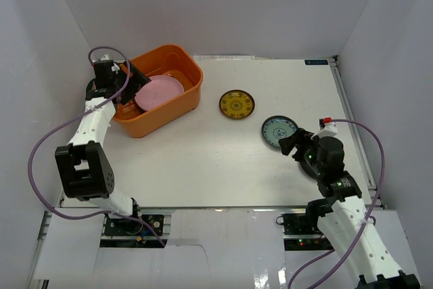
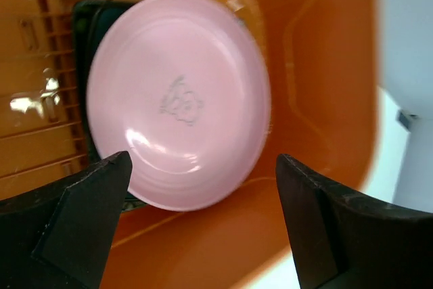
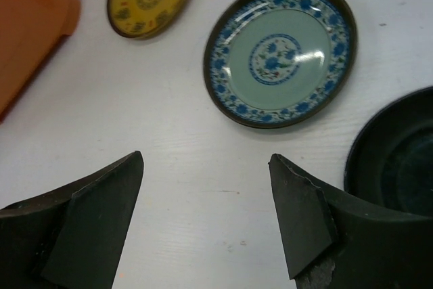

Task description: Place the plates into the plastic bin on the countertop

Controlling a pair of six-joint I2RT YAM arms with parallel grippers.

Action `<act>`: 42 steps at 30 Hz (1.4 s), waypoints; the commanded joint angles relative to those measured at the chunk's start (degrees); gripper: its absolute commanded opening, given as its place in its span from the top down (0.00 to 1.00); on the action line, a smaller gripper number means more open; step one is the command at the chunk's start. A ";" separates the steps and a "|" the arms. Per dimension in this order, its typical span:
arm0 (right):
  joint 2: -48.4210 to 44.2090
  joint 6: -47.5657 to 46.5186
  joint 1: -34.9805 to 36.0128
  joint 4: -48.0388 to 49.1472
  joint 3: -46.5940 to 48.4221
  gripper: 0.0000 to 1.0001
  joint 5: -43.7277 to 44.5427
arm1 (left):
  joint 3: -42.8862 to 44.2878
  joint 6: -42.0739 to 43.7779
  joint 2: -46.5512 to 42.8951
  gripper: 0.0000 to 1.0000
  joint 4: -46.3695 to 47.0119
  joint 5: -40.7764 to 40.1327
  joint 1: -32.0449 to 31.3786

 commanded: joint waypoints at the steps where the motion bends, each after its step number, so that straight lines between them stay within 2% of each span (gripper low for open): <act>1: 4.36 -1.83 0.15 -0.68 0.63 0.19 7.84 | 3.82 0.14 -12.02 0.02 4.89 3.25 -2.71; 2: 6.55 -1.74 0.06 -0.50 1.51 0.18 10.72 | 4.17 0.76 -13.79 0.02 4.89 2.37 -4.03; 3: 7.53 -1.74 -0.03 -0.42 2.21 0.16 12.14 | 3.91 1.98 -17.55 0.02 4.98 1.05 -8.39; 5: 9.72 -1.48 -0.29 -0.42 3.97 0.12 17.74 | 3.04 3.92 -21.26 0.02 5.07 -5.79 -13.07; 6: 10.52 -1.13 -0.73 -0.33 4.50 0.11 19.52 | 2.16 4.80 -23.02 0.02 5.07 -7.64 -17.36; 8: 12.27 -0.16 -1.69 -0.41 5.73 0.10 23.64 | -1.70 4.55 -27.33 0.02 5.24 -9.16 -20.73; 11: 12.99 2.03 -6.34 -0.42 5.82 0.09 23.50 | -9.16 1.30 -31.45 0.02 5.59 -8.55 -25.04; 14: 11.85 5.54 -15.47 -0.50 4.25 0.13 24.01 | -18.21 -2.92 -34.19 0.02 9.44 -8.45 -30.66; 15: 11.15 6.16 -21.15 -0.59 2.50 0.13 23.50 | -20.24 -3.62 -34.11 0.02 10.94 -9.32 -35.29; 16: 9.57 6.87 -24.25 -1.46 1.52 0.13 22.80 | -23.13 -4.50 -33.68 0.02 13.22 -10.81 -37.86; 17: 8.86 7.92 -29.85 -1.90 0.38 0.13 22.44 | -24.03 -4.68 -31.58 0.02 14.20 -15.79 -40.58; 18: 8.25 8.01 -32.43 -2.52 -1.54 0.13 21.92 | -24.47 -4.86 -30.00 0.02 14.90 -17.32 -44.70; 21: 7.28 9.41 -38.16 -6.82 -4.10 0.13 21.82 | -27.80 -6.96 -24.30 0.02 22.43 -22.23 -49.20; 24: 7.27 9.78 -40.89 -8.06 -6.21 0.13 22.00 | -28.61 -8.29 -18.04 0.02 26.76 -24.53 -49.22; 26: 8.24 9.68 -42.82 -8.06 -8.06 0.12 18.76 | -28.78 -9.95 -15.05 0.02 28.35 -24.98 -49.22; 30: 11.48 10.04 -43.01 -5.09 -10.25 0.12 8.14 | -28.79 -13.91 -6.11 0.02 36.25 -23.49 -49.22; 33: 12.98 10.39 -43.01 -1.06 -13.07 0.14 2.06 | -24.85 -15.75 -0.12 0.02 37.49 -24.18 -49.22; 36: 15.00 11.79 -43.09 4.04 -15.88 0.29 -2.52 | -19.50 -16.64 7.62 0.02 37.07 -24.71 -48.96; 37: 15.70 12.32 -43.01 5.11 -16.32 0.40 -3.22 | -17.99 -16.81 11.46 0.02 36.54 -25.06 -48.96; 40: 17.82 11.97 -43.18 6.79 -17.12 0.63 -1.74 | -14.38 -18.48 15.71 0.02 35.91 -26.73 -48.78; 42: 17.65 11.09 -43.27 7.14 -17.38 0.73 0.27 | -13.76 -18.83 18.35 0.03 37.32 -28.57 -48.78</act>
